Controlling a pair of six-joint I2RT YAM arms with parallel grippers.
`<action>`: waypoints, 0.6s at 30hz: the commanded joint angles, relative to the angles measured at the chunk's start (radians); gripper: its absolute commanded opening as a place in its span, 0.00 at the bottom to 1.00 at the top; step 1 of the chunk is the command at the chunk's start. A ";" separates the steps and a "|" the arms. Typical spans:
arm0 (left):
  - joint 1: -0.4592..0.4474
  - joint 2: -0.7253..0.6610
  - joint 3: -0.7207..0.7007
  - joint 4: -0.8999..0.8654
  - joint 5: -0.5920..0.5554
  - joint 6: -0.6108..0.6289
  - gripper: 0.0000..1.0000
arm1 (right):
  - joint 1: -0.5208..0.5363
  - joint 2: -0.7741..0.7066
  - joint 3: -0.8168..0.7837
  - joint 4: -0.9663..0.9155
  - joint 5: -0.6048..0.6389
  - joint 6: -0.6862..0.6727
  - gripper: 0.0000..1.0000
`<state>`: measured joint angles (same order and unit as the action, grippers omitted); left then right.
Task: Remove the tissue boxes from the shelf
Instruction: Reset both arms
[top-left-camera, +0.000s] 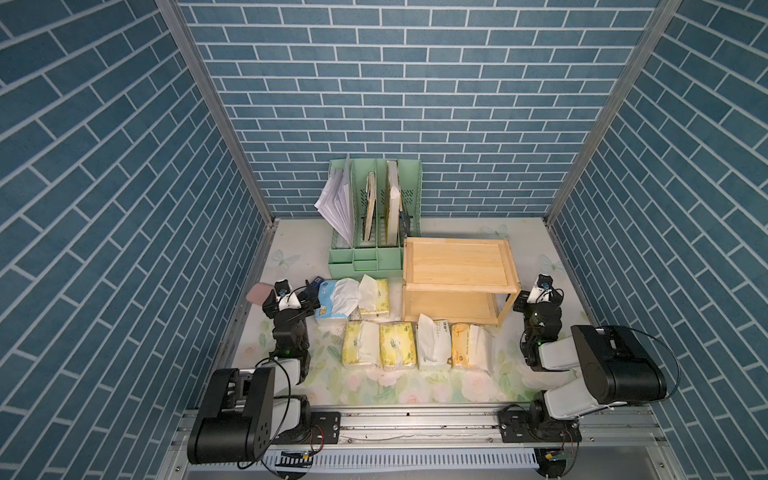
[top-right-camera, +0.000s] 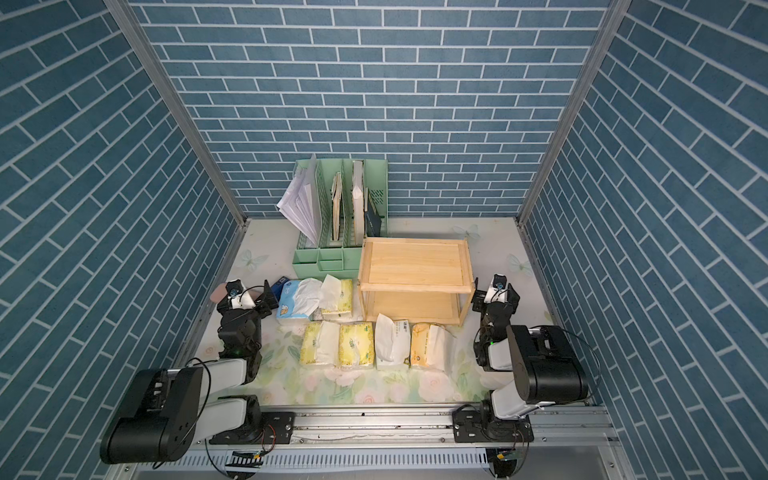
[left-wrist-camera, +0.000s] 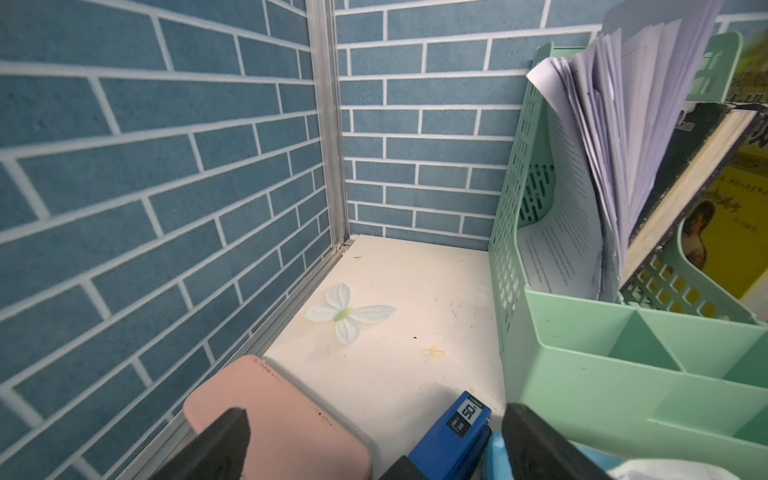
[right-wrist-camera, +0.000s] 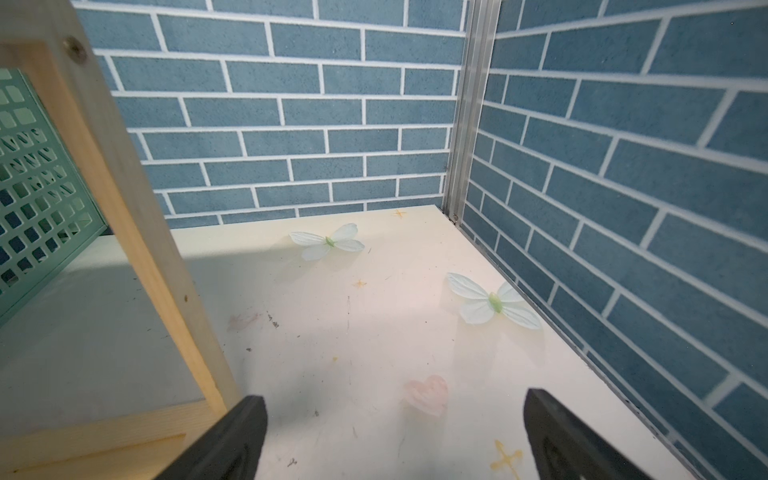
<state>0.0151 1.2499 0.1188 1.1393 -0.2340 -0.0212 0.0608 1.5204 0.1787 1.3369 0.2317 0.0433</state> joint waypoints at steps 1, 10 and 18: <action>0.006 0.004 0.015 0.003 0.053 0.029 1.00 | 0.005 0.007 0.010 -0.005 0.011 -0.028 1.00; 0.006 0.000 -0.002 0.039 0.075 -0.046 1.00 | 0.004 0.006 0.010 -0.005 0.011 -0.028 1.00; -0.010 0.178 -0.011 0.250 0.095 -0.064 1.00 | 0.006 0.007 0.011 -0.004 0.011 -0.028 1.00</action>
<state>0.0120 1.3659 0.1184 1.2579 -0.1516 -0.0750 0.0612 1.5204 0.1787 1.3361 0.2317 0.0433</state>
